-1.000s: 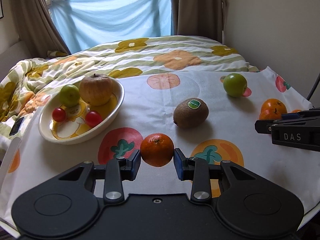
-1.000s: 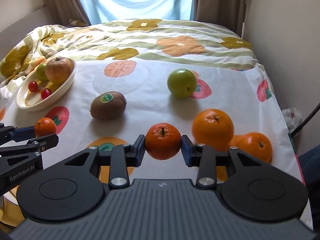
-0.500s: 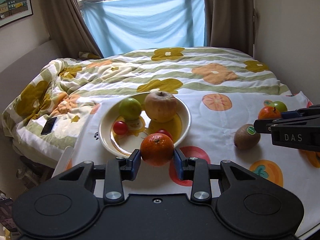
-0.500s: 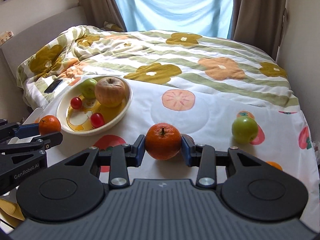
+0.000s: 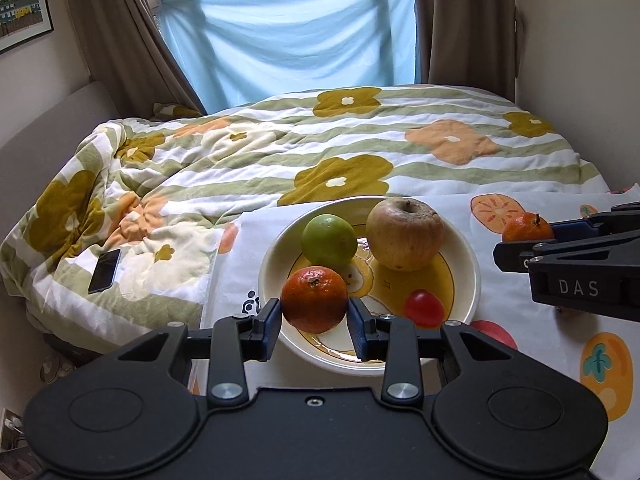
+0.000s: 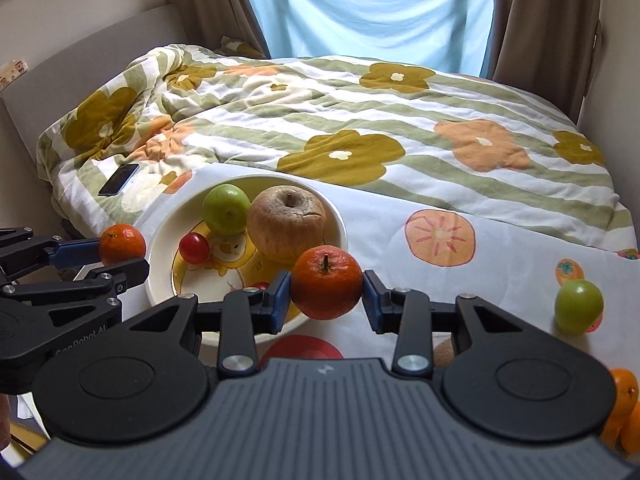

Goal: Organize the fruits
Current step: 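Carry both tangerines into the duck-print bowl and open both tools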

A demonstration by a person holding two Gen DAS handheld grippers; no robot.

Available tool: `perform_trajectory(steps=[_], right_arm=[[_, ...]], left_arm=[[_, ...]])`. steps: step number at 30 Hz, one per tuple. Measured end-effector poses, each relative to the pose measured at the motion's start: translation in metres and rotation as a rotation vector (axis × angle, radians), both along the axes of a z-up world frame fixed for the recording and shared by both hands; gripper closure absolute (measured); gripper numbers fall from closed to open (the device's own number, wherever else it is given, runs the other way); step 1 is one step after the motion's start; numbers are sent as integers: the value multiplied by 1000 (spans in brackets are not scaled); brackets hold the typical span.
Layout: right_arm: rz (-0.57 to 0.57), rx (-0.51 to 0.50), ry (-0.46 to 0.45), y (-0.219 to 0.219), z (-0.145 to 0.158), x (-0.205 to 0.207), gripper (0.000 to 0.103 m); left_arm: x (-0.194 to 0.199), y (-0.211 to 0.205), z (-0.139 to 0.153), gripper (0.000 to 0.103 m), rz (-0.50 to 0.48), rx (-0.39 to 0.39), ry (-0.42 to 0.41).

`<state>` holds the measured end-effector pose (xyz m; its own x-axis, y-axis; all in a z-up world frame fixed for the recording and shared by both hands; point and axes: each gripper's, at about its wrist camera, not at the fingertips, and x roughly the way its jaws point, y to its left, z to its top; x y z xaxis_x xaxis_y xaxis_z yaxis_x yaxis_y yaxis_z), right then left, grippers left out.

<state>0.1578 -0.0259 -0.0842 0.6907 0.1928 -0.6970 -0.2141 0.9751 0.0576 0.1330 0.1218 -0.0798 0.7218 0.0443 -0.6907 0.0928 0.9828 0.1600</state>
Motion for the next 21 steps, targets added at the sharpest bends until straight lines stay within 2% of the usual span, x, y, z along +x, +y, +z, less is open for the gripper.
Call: perform_trajectory(steps=[12,19,20,21], right_arm=[[-67,-20,65,34,-29,28,50],[-100,-35,73,34,-32,32,50],[-102,-36,73,34,-31,31,50],[-103,-37,73,34,-31,31,50]], left_arm=[[37,17,-43,64,-125,25,85],[40,16,-48,62,-176,24,112],[40,16,-48,57,-181,24,117],[39,16,-47,45,-187,24,113]])
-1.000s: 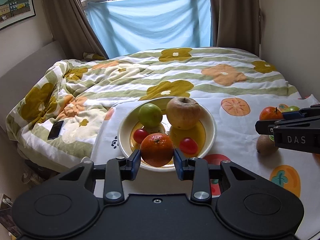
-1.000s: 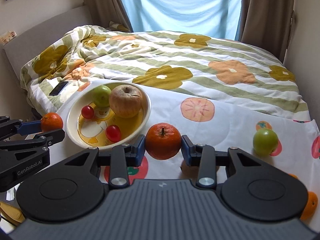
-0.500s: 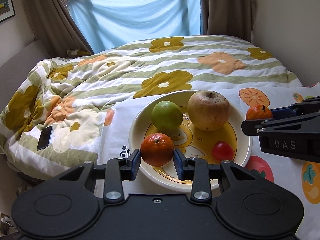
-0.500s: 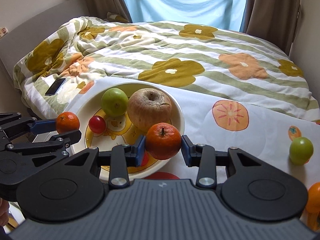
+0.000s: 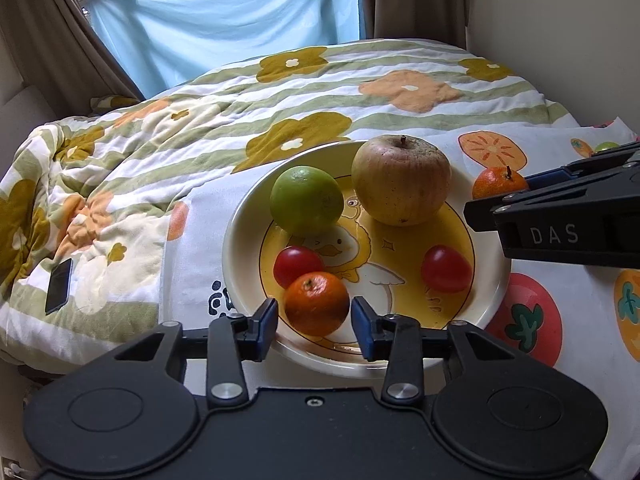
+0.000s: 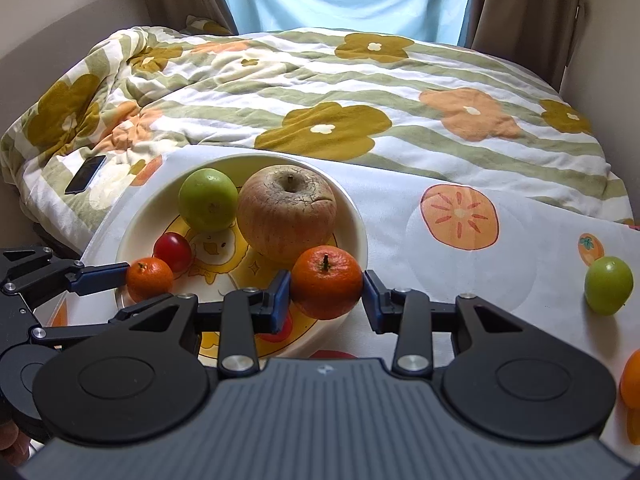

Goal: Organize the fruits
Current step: 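Carry both tangerines into the duck-print bowl and open both tools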

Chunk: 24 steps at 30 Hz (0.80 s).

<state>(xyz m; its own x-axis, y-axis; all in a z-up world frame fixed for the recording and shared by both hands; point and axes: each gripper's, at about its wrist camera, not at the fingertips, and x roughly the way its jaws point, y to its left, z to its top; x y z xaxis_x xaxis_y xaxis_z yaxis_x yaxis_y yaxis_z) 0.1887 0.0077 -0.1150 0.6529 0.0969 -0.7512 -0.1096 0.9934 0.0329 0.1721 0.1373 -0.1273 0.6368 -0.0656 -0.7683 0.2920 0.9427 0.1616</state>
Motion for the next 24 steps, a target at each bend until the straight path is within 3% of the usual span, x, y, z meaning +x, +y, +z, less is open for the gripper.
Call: perform_trajectory(steps=[2,3,15,24], right_arm=[[2,1,1,0,1,1,50],[3,3,1,0,1,1,50],[183,-2,23,27,3,-6,50],[213,19,50,45,-8,-11,50]], left_arm=[[-4,1,4,24,-10,1,-19],[-7,1,7,18,-14,1,-32],[-28,8,12,13,-32,2,-33],[-38,18,1,13,-4,9,-11]])
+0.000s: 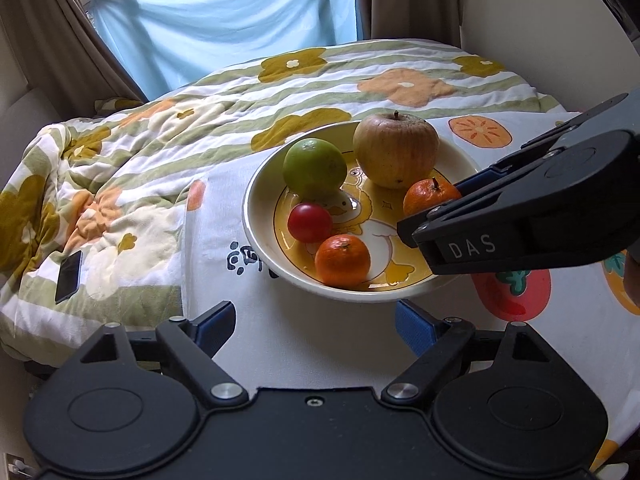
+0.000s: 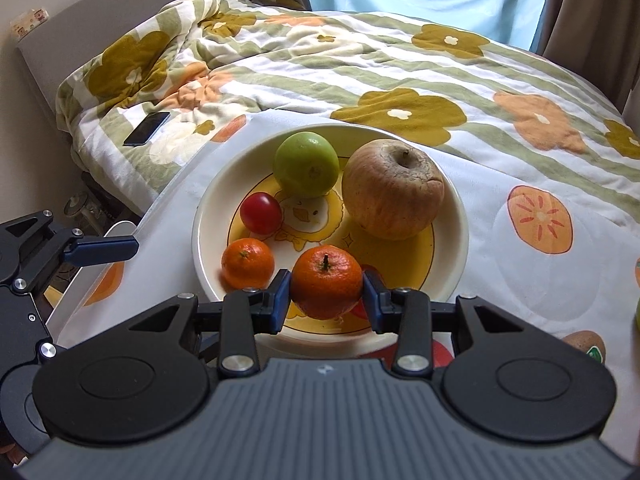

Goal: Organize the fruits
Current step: 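Carry both tangerines into the duck-print bowl and open both tools, then lift both open tools from the bowl toward the remaining fruit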

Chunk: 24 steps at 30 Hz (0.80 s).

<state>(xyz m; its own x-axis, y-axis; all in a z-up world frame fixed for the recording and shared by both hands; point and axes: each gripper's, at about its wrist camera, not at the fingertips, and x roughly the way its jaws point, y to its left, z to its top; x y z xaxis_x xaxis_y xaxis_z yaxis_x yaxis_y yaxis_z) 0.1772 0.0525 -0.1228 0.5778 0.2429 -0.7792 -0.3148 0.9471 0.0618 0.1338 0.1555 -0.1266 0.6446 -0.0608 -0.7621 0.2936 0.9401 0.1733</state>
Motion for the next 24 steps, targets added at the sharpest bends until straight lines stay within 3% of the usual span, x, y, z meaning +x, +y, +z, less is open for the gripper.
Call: perform_trajectory(steps=[6,7,8,9,18,24], right_arm=[[-1,9,-2,1,-4,-2,47],[-10,6,-10,1,-4,-2,42],[-16,-1,-16,1,-3,-3,29],[-22,-6,-27,1,-1,-4,23],[-61,4,-52,-13,7,-13,7],[-51,14,-57,-26,18,-24,7]], left_arm=[[0,3,0,13,5,1,-4],[-1,3,0,13,4,1,-6],[-1,4,0,13,3,1,-7],[-1,4,0,13,2,1,-8],[-2,4,5,13,25,-3,-9],[-6,-1,14,13,74,11,-30]])
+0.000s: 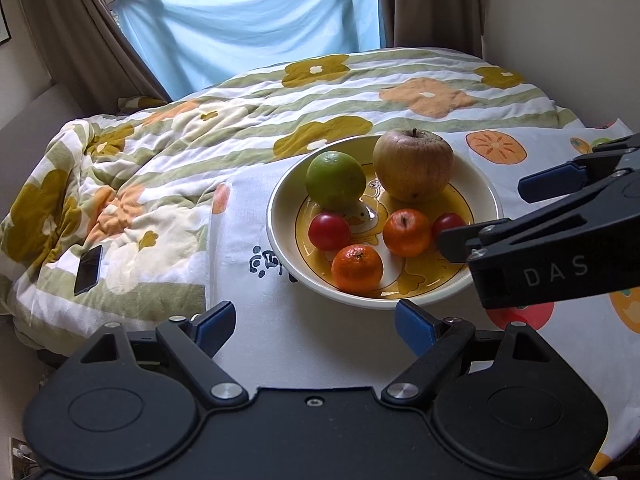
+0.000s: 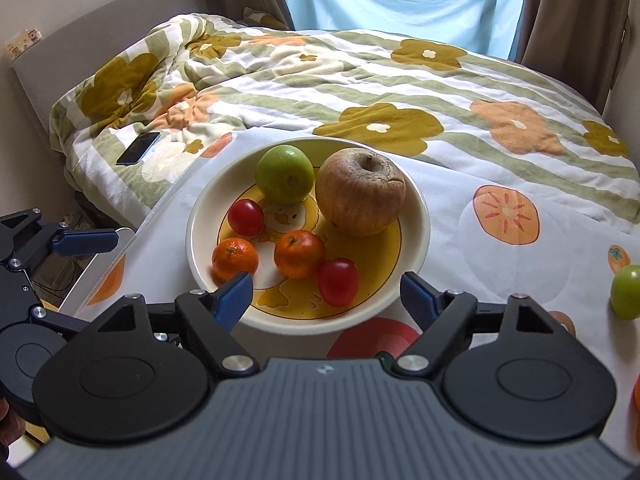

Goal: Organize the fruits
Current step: 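Lift both open tools from the bowl toward the remaining fruit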

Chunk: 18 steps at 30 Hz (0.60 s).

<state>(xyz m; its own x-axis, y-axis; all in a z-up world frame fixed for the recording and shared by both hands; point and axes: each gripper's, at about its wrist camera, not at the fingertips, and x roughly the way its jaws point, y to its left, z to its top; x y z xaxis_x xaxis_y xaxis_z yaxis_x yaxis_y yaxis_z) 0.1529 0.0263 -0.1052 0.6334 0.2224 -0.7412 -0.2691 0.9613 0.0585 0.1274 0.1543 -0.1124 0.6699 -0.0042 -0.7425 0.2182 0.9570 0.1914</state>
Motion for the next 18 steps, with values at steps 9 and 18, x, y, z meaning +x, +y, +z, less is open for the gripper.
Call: perform_trajectory(steps=[9,18], right_arm=[[-53,4,-43,-45,30,-26,7],[-153,-17,-121,-116,50,-63,0]], left_arm=[[-19,-26,28,13,13,17,-55],[-47,-78,48,13,-12,-19,-93]])
